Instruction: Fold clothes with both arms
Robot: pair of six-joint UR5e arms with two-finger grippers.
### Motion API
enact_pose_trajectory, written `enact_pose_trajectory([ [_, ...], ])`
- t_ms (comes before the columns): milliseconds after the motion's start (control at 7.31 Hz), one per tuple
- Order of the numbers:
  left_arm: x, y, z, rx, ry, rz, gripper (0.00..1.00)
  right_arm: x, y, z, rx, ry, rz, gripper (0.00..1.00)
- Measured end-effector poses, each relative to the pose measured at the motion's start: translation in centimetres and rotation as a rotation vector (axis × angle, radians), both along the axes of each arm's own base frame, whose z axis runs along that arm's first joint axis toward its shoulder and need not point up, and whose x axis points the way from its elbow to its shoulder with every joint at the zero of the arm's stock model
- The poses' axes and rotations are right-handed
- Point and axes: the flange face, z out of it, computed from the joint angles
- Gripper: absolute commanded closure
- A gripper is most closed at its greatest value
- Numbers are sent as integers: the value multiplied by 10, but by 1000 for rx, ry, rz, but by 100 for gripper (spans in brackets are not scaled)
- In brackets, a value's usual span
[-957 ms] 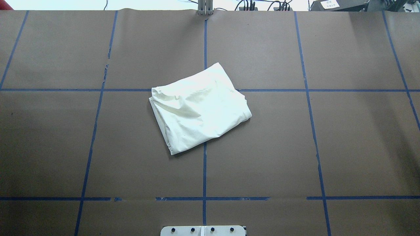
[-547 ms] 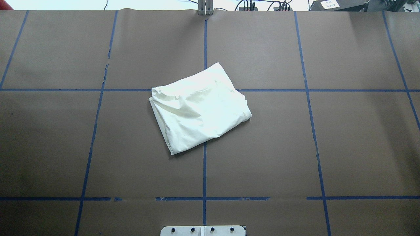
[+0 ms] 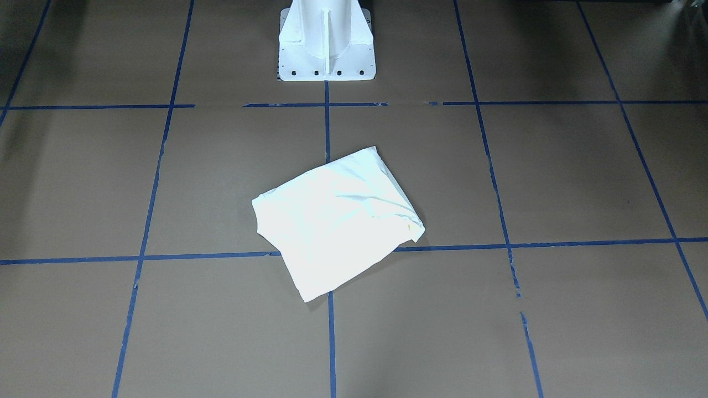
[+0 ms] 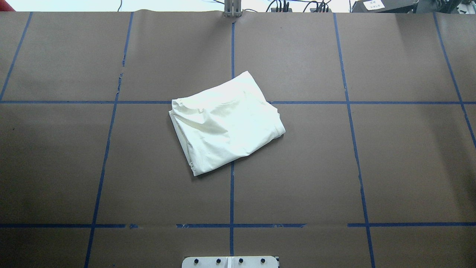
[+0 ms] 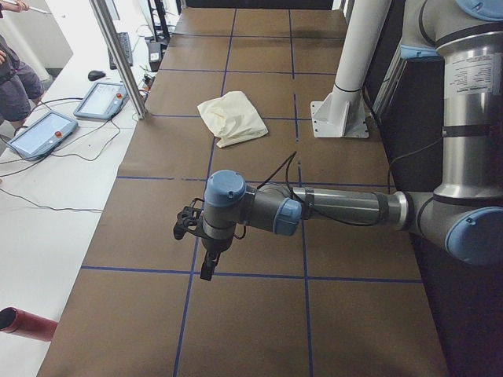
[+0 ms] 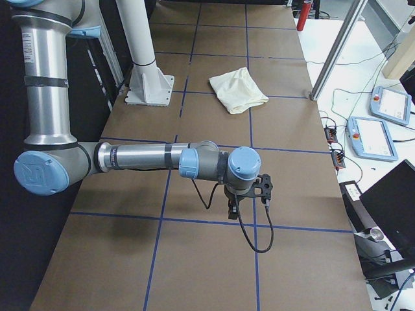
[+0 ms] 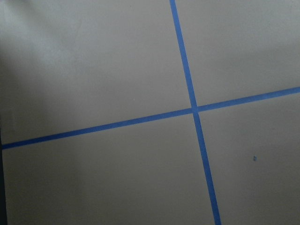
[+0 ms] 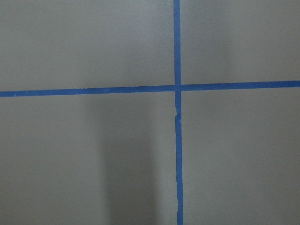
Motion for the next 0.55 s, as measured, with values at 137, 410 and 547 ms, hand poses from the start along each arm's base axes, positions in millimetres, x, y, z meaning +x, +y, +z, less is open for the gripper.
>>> enact_pose_trajectory([
  [137,1,2,-3,-26,1,4,0,0,2,1,-3,-1,0,0],
  [410,8,6,-4,-82,8,20,0,0,2,1,-2,-1,0,0],
  [547,11,10,-1,-101,29,27,0,0,2,1,0,0,0,0],
])
